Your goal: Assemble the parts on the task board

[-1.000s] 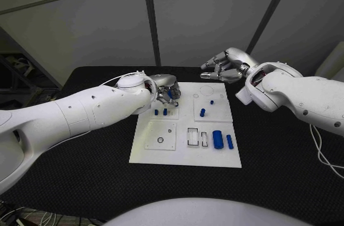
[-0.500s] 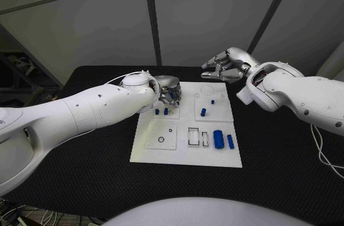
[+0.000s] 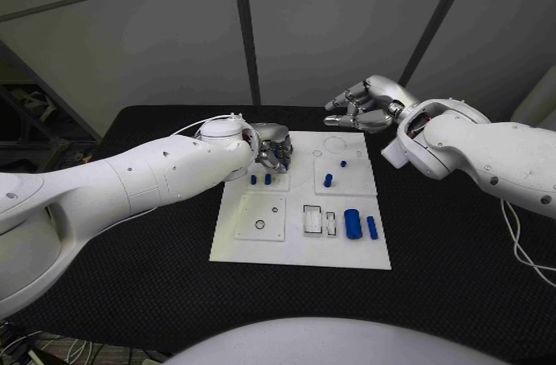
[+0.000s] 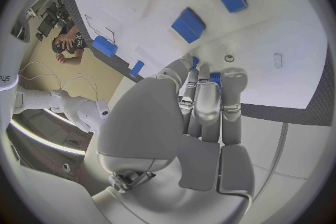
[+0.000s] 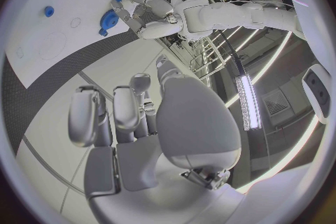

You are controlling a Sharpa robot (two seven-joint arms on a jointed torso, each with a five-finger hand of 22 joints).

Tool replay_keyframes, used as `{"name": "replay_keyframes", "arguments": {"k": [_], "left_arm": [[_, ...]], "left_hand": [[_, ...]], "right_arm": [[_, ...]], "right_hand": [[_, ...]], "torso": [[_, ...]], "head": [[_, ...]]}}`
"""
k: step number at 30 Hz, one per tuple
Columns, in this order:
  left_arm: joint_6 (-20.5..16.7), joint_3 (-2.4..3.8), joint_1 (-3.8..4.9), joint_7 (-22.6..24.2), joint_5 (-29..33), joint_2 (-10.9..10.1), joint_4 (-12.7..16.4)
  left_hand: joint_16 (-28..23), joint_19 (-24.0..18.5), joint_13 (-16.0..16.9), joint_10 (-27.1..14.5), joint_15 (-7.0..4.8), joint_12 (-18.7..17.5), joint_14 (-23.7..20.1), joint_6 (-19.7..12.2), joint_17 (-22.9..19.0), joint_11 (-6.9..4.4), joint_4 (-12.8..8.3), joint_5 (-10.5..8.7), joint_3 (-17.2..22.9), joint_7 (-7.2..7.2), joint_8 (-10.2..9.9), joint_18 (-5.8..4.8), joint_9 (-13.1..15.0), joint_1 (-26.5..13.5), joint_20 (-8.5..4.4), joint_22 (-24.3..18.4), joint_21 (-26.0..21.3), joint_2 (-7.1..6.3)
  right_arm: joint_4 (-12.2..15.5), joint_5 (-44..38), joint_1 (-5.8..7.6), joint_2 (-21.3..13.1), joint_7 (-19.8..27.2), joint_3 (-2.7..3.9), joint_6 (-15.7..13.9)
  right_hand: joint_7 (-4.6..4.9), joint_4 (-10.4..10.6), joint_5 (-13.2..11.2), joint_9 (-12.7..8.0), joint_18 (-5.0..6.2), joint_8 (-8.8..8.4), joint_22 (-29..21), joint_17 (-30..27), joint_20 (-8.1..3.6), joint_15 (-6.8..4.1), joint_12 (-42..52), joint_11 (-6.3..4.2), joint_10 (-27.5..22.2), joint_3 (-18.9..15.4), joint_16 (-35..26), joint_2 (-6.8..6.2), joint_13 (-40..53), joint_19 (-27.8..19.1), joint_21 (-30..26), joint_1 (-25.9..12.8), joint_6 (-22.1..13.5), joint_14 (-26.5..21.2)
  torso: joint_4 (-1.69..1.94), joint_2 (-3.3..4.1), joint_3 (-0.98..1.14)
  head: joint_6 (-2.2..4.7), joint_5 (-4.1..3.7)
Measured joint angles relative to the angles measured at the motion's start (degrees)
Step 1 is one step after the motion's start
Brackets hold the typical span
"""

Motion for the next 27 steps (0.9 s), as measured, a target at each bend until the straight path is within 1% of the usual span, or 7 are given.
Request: {"name": "replay_keyframes", "arguments": {"k": [6, 12, 13, 16, 18, 23, 27], "left_arm": [[0.32, 0.04, 0.08, -0.33, -0.08, 0.53, -0.80], [0.58, 0.07, 0.11, -0.39, -0.10, 1.10, -1.72], [0.63, 0.08, 0.12, -0.39, -0.10, 1.21, -1.86], [0.71, 0.10, 0.13, -0.39, -0.13, 1.48, -2.21], [0.71, 0.11, 0.13, -0.31, -0.16, 1.57, -2.36], [0.02, 0.07, -0.03, 0.49, -0.28, 1.45, -2.39], [-1.14, -0.02, -0.30, 1.37, -0.29, 0.69, -1.71]], "left_hand": [[0.26, 0.00, 0.00, 0.21, 0.00, 0.00, 0.00, 0.08, 0.00, 0.20, -0.05, 0.00, 0.36, -0.08, 0.00, 0.00, -0.08, -0.23, 0.00, 0.25, 0.23, 0.23], [0.70, 0.21, 0.03, 0.84, 0.21, 0.28, 0.21, 0.41, 0.00, -0.02, -0.55, 0.00, 1.17, 0.03, -0.01, -0.01, -0.34, -0.10, 0.21, 0.91, 1.06, 0.58], [0.84, 0.21, 0.03, 1.15, 0.21, 0.28, 0.21, 0.73, 0.00, 0.12, -0.81, -0.24, 1.63, 0.16, -0.01, -0.01, -0.47, 0.27, 0.21, 1.12, 1.11, 1.07], [1.14, 0.41, 0.07, 2.08, 0.58, 0.66, 0.17, 1.31, 0.00, 0.00, -1.60, -1.63, 2.86, 0.15, 0.19, -0.02, -0.60, 0.78, 0.42, 1.81, 2.12, 1.56], [1.48, 0.64, 0.19, 2.87, 0.62, 1.17, 0.20, 1.91, 0.00, 0.00, -1.99, -1.78, 3.59, 0.29, 0.42, -0.03, -0.69, 0.89, 0.65, 2.43, 2.85, 1.66], [1.50, 1.02, 0.37, 3.59, 0.62, 1.38, 0.21, 3.14, -0.32, -0.30, -2.44, -1.79, 4.18, 0.12, 0.86, 0.00, -0.69, 0.57, 1.03, 4.10, 5.00, 1.98], [1.50, 1.44, 0.36, 3.59, 0.62, 1.38, 0.20, 3.18, -1.21, -0.30, -2.50, -1.80, 4.24, 0.16, 0.86, -0.01, -0.67, 0.51, 1.01, 4.87, 5.78, 2.04]], "right_arm": [[0.00, 0.00, 0.00, 0.02, -0.01, 0.00, 0.00], [0.00, 0.00, -0.01, 0.06, -0.01, 0.00, 0.00], [0.00, 0.00, -0.01, 0.07, -0.01, 0.00, 0.00], [-0.01, 0.00, -0.01, 0.12, -0.01, 0.00, 0.00], [-0.01, 0.00, -0.01, 0.14, -0.01, 0.00, 0.00], [-0.02, -0.01, -0.01, 0.14, -0.01, 0.00, 0.01], [-0.02, -0.02, -0.01, 0.14, 0.00, 0.00, 0.01]], "right_hand": [[0.00, 0.00, 0.00, 0.00, 0.00, 0.00, 0.00, 0.00, 0.00, 0.00, 0.00, 0.00, 0.00, 0.00, 0.00, 0.00, 0.00, 0.00, 0.00, 0.00, 0.00, 0.00], [0.00, 0.00, 0.00, 0.00, 0.00, 0.00, -0.01, 0.00, 0.00, 0.00, 0.00, 0.00, 0.00, 0.00, 0.00, 0.00, 0.00, 0.00, 0.00, 0.00, 0.00, 0.00], [0.00, 0.00, 0.00, 0.00, 0.00, 0.00, -0.01, -0.01, 0.00, 0.00, 0.00, 0.00, 0.00, 0.00, 0.00, 0.00, 0.00, 0.00, 0.00, 0.00, 0.00, 0.00], [0.00, 0.16, 0.00, 0.00, 0.00, 0.00, -0.01, 0.18, 0.00, 0.00, 0.00, 0.00, 0.00, 0.16, 0.00, 0.00, 0.09, 0.00, 0.00, 0.00, 0.00, 0.00], [0.00, 0.16, 0.00, 0.00, 0.00, 0.00, -0.01, 0.17, 0.00, 0.00, 0.00, 0.00, 0.00, 0.16, 0.00, 0.00, 0.09, 0.00, 0.00, 0.00, 0.00, 0.00], [0.00, 0.16, 0.00, 0.00, 0.00, 0.00, -0.02, 0.17, 0.00, 0.00, 0.00, 0.00, 0.00, 0.16, 0.00, 0.00, 0.09, 0.00, 0.00, 0.00, 0.00, 0.00], [0.00, 0.16, 0.00, 0.00, 0.00, 0.00, -0.02, 0.17, 0.00, 0.00, 0.00, 0.00, 0.00, 0.16, 0.00, 0.00, 0.09, 0.00, 0.00, 0.00, 0.00, 0.00]], "torso": [[0.00, 0.00, 0.02], [0.00, -0.04, 0.02], [0.00, -0.04, 0.02], [0.00, -0.04, 0.01], [0.00, -0.05, 0.00], [0.00, -0.05, -0.01], [0.01, -0.09, -0.02]], "head": [[-0.09, -0.05], [-0.12, -0.12], [-0.12, -0.12], [-0.10, -0.13], [-0.10, -0.13], [-0.05, -0.19], [0.03, -0.25]]}}
